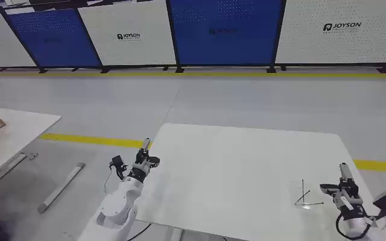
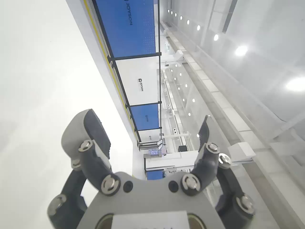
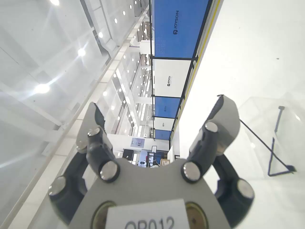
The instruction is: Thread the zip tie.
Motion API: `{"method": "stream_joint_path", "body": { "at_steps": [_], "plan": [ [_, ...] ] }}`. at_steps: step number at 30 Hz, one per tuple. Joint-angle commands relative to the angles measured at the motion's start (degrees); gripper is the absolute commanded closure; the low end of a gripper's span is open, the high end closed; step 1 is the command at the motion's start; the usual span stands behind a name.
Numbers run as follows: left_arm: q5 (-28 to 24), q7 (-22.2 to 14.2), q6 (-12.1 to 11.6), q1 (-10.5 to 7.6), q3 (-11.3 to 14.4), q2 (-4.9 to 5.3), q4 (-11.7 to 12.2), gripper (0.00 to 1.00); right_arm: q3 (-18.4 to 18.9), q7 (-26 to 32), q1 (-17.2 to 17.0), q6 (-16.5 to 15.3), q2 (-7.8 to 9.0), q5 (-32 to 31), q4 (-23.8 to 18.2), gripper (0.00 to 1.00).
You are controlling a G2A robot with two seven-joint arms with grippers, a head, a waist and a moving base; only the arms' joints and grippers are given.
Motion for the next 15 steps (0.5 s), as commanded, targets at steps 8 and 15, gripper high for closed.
{"method": "stream_joint_path", "body": {
  "at_steps": [8, 15],
  "plan": [
    [0.0, 0.0, 0.0, 0.0, 0.0, 0.0, 0.0, 0.0, -0.03, -0.1, -0.01, 0.0, 0.0, 0.03, 0.0, 0.22],
    [0.0, 0.0, 0.0, 0.0, 0.0, 0.0, 0.0, 0.0, -0.12, 4.27, 0.31, 0.44, 0.28, -1.37, -0.59, 0.0]
  ]
}}
